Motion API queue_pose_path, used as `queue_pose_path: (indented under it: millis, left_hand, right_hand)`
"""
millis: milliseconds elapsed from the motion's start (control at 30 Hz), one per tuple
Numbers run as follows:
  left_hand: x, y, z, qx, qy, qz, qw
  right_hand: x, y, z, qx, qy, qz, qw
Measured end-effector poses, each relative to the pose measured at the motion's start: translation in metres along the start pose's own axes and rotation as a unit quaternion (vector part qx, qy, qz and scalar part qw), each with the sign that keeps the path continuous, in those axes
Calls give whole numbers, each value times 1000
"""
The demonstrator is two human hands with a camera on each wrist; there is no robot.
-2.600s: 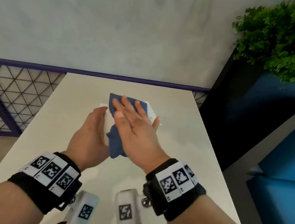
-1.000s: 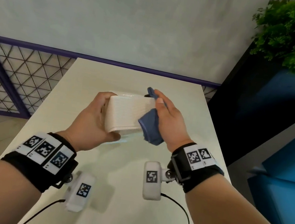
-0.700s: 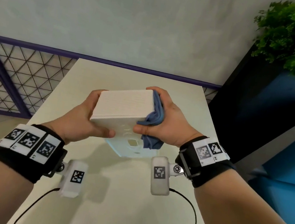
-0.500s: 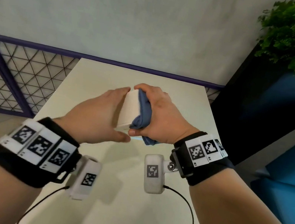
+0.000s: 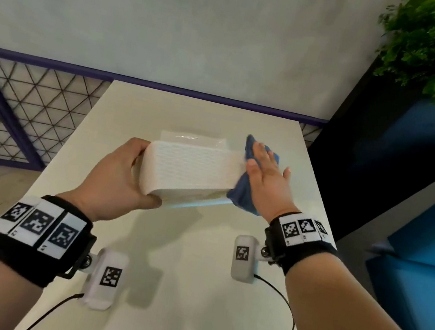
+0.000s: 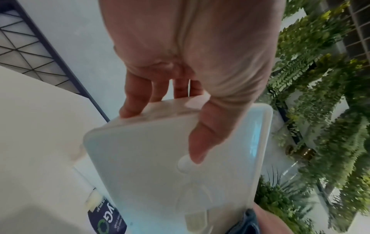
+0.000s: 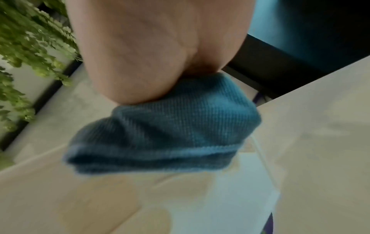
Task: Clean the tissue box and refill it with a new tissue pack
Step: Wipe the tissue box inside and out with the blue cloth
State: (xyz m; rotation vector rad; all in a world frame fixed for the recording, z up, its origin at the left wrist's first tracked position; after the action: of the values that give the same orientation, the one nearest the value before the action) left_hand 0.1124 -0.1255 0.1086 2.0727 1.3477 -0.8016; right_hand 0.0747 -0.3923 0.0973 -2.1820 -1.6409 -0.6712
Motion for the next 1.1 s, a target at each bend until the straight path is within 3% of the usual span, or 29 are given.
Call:
queue_pose_path:
  millis: [100, 233, 300, 367, 467, 567, 633, 800, 900, 967, 1100]
  left_hand:
    - [-7, 2, 7, -1, 3, -1, 1000]
    - [-20, 5, 14, -5, 13, 14, 1000]
    - [-19, 4, 13, -5, -2, 15, 1000]
    - [-10, 2, 9, -4, -10, 2, 1000]
    - [-2, -3, 3, -8, -22, -19, 1000]
    - [0, -2, 3, -11, -28, -26, 999]
    - [-4, 2, 5, -13, -12, -24, 1000]
    - [-16, 8, 14, -19, -3, -4, 1000]
    - [-19, 8, 10, -30, -26, -4, 999]
    - [-18, 5, 5, -26, -2, -18, 999]
    - [-12, -2, 6, -8, 16, -22, 1000]
  right_hand:
    - [28, -5, 12, -10, 14, 13, 1000]
    - [120, -50, 37, 9, 29, -134, 991]
    - [118, -48, 31, 2, 33, -160, 987]
    - [81, -28, 16, -10, 27, -110, 994]
    - [1, 4, 5, 25, -3, 47, 999]
    - [-23, 12, 6, -7, 20, 119, 993]
    - [5, 12, 18, -27, 0, 80, 996]
    - [127, -38, 44, 23, 37, -101, 994]
    - [138, -43, 34, 26, 45, -181, 982]
    - [104, -26, 23, 16, 35, -162, 986]
    - [27, -6, 16, 58, 1, 7, 998]
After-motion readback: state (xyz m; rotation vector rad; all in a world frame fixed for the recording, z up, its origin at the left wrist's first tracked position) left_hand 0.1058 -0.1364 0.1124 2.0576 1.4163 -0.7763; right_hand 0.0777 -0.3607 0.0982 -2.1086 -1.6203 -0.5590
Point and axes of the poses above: each hand's wrist, its own y-axis towards the middle knuckle, its own z-axis out of the palm, x = y × z, the point moved 10 cm from there along y, towards the middle knuckle, and after that the axes turned 2 degrees about y, right-handed, at the moved point
